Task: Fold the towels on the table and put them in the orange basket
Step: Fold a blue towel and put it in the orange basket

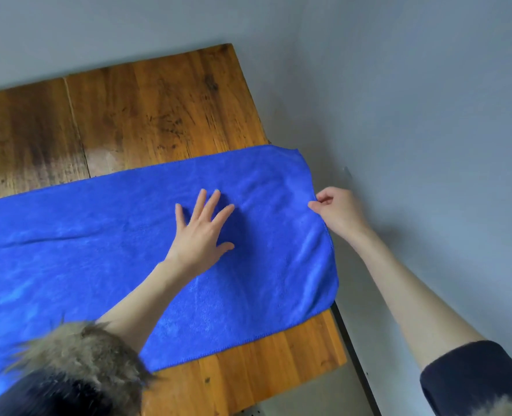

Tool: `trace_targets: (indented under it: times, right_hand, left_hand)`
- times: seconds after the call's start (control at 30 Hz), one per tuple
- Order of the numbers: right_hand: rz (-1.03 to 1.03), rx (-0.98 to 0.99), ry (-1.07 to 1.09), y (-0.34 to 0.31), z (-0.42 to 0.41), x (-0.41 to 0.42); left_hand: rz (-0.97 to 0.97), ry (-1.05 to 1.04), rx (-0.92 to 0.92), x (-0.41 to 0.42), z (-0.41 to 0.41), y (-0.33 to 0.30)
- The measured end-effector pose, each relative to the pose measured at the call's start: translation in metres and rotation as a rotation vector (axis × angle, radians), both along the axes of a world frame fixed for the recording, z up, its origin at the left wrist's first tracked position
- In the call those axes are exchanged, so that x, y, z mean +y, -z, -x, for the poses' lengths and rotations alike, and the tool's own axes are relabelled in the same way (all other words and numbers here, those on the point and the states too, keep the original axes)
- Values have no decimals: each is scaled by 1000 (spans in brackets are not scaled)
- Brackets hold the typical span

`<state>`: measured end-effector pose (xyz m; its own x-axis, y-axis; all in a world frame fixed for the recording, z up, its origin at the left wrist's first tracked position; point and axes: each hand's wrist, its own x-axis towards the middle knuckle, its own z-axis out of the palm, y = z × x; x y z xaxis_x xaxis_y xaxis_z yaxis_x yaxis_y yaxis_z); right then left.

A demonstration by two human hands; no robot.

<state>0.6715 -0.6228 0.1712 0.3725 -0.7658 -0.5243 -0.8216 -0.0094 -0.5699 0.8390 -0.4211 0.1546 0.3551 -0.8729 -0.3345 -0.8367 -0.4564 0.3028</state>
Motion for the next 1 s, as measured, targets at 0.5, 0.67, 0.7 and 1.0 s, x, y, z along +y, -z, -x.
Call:
trace_targets:
  times: [0.5, 0.67, 0.7, 1.0]
  right_hand:
    - [-133, -171, -161, -23, -89, 100]
    - [494, 111, -482, 0, -77, 66]
    - [571, 170, -589, 4, -77, 62]
    - [893, 168, -795, 13, -90, 40]
  left_hand:
    - [303, -1049, 647, 64, 67, -23]
    - [154, -1113, 635, 48, 67, -23]
    - [93, -1122, 596, 42, 64, -22]
    - [-48, -1047, 502, 24, 51, -18]
